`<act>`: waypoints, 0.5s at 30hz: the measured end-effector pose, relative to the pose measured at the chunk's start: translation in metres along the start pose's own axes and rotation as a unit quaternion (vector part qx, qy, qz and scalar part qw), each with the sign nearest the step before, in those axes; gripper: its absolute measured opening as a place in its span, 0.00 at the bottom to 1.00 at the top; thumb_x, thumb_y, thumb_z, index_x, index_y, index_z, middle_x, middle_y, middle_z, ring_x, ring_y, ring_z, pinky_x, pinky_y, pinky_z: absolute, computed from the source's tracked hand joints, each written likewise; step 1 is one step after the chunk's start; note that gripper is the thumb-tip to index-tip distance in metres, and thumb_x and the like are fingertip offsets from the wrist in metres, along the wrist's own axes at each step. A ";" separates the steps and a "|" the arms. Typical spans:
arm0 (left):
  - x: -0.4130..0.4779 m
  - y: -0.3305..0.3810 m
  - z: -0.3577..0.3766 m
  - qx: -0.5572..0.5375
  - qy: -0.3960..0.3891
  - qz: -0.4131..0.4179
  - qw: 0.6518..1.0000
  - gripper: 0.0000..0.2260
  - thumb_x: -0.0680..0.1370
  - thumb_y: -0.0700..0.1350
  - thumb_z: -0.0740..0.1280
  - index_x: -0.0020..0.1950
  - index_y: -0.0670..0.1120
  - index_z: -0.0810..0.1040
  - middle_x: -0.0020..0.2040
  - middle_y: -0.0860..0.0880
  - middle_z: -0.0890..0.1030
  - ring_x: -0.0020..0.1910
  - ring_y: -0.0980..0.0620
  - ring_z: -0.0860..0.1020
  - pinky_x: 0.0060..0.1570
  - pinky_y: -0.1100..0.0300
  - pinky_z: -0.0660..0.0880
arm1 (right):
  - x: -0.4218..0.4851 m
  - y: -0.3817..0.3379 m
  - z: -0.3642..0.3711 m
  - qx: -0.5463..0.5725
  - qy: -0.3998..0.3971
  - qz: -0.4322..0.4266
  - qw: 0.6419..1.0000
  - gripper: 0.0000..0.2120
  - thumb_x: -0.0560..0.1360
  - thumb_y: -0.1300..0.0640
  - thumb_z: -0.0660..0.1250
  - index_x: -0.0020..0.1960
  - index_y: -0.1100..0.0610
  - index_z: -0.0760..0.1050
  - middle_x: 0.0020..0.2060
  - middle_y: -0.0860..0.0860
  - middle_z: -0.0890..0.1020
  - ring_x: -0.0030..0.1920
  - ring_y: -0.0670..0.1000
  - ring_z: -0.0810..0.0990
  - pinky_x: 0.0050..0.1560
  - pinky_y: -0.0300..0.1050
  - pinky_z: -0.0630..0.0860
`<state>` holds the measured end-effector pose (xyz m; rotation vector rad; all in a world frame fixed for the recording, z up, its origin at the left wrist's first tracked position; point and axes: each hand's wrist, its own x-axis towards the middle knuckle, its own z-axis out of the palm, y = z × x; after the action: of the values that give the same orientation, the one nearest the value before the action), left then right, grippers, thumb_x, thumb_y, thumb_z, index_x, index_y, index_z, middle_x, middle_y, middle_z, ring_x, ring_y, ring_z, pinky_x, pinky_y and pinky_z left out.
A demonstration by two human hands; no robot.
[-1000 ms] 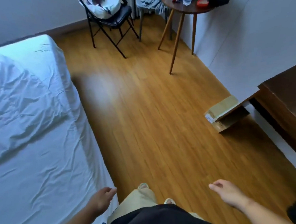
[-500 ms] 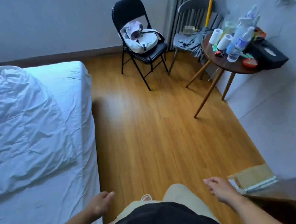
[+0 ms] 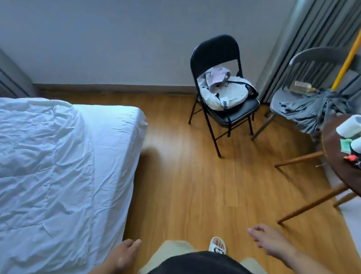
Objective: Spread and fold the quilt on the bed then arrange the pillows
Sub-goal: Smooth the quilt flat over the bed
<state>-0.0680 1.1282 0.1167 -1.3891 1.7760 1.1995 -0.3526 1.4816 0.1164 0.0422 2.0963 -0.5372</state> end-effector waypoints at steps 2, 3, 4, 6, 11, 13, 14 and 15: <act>0.019 0.038 -0.015 -0.010 0.028 0.005 1.000 0.19 0.81 0.62 0.56 0.48 0.49 0.78 0.47 0.50 0.80 0.47 0.50 0.79 0.54 0.53 0.77 | 0.038 -0.039 -0.032 -0.021 -0.004 0.005 1.000 0.13 0.77 0.40 0.67 0.49 0.50 0.79 0.47 0.49 0.84 0.49 0.51 0.82 0.54 0.48 0.78; 0.030 0.050 -0.020 -0.010 0.031 0.004 0.999 0.19 0.81 0.63 0.56 0.48 0.50 0.77 0.46 0.50 0.80 0.46 0.52 0.78 0.51 0.54 0.76 | 0.055 -0.058 -0.045 -0.032 -0.007 0.008 0.999 0.13 0.77 0.40 0.67 0.49 0.49 0.78 0.47 0.48 0.84 0.51 0.51 0.82 0.57 0.50 0.79; 0.043 0.061 -0.024 -0.016 0.031 0.000 0.999 0.19 0.80 0.64 0.56 0.47 0.51 0.77 0.46 0.50 0.80 0.45 0.52 0.77 0.50 0.54 0.75 | 0.067 -0.079 -0.055 -0.038 -0.009 0.010 0.999 0.12 0.77 0.40 0.66 0.50 0.48 0.78 0.47 0.48 0.83 0.51 0.51 0.82 0.57 0.51 0.79; 0.077 0.081 -0.031 -0.050 0.045 -0.007 0.998 0.21 0.77 0.67 0.58 0.45 0.51 0.77 0.48 0.45 0.82 0.42 0.52 0.76 0.48 0.52 0.75 | 0.095 -0.124 -0.072 -0.053 -0.014 0.004 0.998 0.13 0.78 0.41 0.66 0.51 0.49 0.78 0.47 0.49 0.83 0.49 0.51 0.82 0.53 0.49 0.79; 0.136 0.162 -0.080 -0.039 0.049 -0.013 0.998 0.19 0.81 0.62 0.57 0.44 0.49 0.77 0.44 0.49 0.81 0.45 0.49 0.79 0.49 0.54 0.73 | 0.164 -0.249 -0.098 -0.082 -0.022 -0.027 0.996 0.12 0.80 0.43 0.65 0.49 0.51 0.77 0.47 0.49 0.83 0.47 0.50 0.81 0.49 0.45 0.78; 0.158 0.194 -0.117 -0.009 0.035 -0.019 0.999 0.20 0.82 0.61 0.55 0.46 0.49 0.77 0.48 0.52 0.82 0.49 0.53 0.79 0.50 0.58 0.71 | 0.196 -0.295 -0.105 -0.092 -0.021 -0.029 0.995 0.11 0.80 0.44 0.65 0.49 0.52 0.78 0.46 0.50 0.83 0.47 0.50 0.81 0.50 0.45 0.79; 0.170 0.207 -0.139 -0.004 0.026 -0.017 1.000 0.19 0.82 0.60 0.54 0.47 0.49 0.78 0.49 0.52 0.82 0.51 0.54 0.78 0.51 0.59 0.71 | 0.210 -0.318 -0.110 -0.100 -0.022 -0.031 0.994 0.11 0.80 0.44 0.66 0.49 0.52 0.79 0.45 0.49 0.83 0.46 0.49 0.81 0.50 0.45 0.79; 0.180 0.221 -0.161 -0.005 0.016 -0.017 1.000 0.19 0.83 0.60 0.54 0.48 0.49 0.77 0.51 0.52 0.82 0.52 0.53 0.79 0.53 0.58 0.72 | 0.224 -0.340 -0.115 -0.107 -0.019 -0.039 0.993 0.12 0.78 0.43 0.66 0.49 0.52 0.79 0.43 0.48 0.83 0.44 0.49 0.81 0.46 0.46 0.78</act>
<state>-0.3174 0.9169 0.0977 -1.4459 1.7632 1.1764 -0.6492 1.1801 0.1095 -0.1738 2.1127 -0.3546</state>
